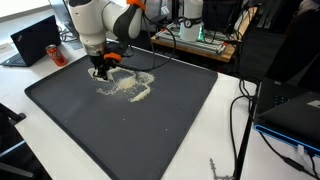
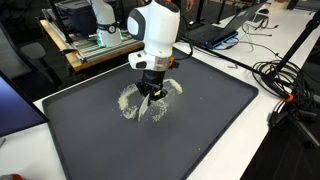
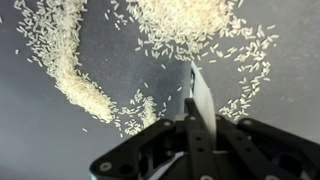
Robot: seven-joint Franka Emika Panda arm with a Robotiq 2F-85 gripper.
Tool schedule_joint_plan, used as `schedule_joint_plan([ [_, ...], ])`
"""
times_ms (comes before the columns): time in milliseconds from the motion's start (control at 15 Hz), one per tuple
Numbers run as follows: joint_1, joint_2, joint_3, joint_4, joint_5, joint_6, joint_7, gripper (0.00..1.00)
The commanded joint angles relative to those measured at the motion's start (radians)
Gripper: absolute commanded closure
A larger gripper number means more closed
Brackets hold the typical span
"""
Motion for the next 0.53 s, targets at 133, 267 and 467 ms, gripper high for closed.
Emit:
schedule_joint_plan([
  [133,0.011,-0.083,-0.044,-0.082,-0.046,0.026,-0.009,0.99],
  [267,0.016,-0.146,-0.060,-0.156,-0.083,0.074,-0.032,0.99],
  [467,0.045,-0.254,-0.103,-0.277,-0.186,0.162,-0.046,0.99],
])
